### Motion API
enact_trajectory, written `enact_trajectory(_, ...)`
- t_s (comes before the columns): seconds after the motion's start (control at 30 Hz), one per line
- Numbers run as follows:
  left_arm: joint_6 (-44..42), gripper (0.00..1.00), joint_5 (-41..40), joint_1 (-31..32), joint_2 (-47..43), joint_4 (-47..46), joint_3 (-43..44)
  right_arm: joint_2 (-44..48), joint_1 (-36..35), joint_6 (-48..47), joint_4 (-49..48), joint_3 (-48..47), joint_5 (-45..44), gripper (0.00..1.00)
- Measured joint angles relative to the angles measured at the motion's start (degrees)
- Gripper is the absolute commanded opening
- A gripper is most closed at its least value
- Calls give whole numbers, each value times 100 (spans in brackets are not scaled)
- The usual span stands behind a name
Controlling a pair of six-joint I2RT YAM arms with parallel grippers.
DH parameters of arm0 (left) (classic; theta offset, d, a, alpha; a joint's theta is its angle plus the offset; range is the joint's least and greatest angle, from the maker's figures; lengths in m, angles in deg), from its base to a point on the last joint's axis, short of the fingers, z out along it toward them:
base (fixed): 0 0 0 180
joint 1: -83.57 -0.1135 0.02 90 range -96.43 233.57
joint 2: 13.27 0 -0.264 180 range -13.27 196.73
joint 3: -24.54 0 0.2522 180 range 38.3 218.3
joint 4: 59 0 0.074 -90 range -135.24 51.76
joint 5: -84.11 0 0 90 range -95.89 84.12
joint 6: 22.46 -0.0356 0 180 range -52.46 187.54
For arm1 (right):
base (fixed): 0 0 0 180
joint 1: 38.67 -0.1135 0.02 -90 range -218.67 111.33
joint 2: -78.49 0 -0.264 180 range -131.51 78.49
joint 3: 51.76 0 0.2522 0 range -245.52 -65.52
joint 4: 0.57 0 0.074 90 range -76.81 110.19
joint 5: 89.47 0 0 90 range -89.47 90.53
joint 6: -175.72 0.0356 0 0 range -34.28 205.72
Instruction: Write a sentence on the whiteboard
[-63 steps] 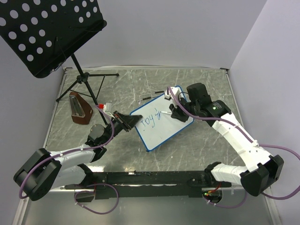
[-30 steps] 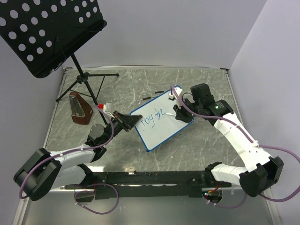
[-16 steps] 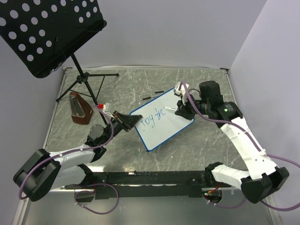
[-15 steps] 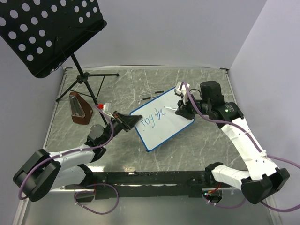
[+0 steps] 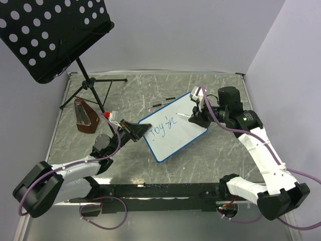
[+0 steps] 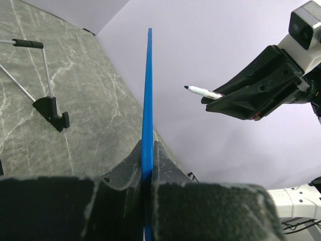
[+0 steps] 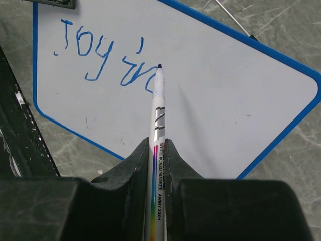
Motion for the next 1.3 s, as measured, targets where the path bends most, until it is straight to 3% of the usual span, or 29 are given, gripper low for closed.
enact_trajectory(1.3, 0, 1, 105, -20, -44, 11, 0, 79, 125, -109, 4, 83, 39, 0)
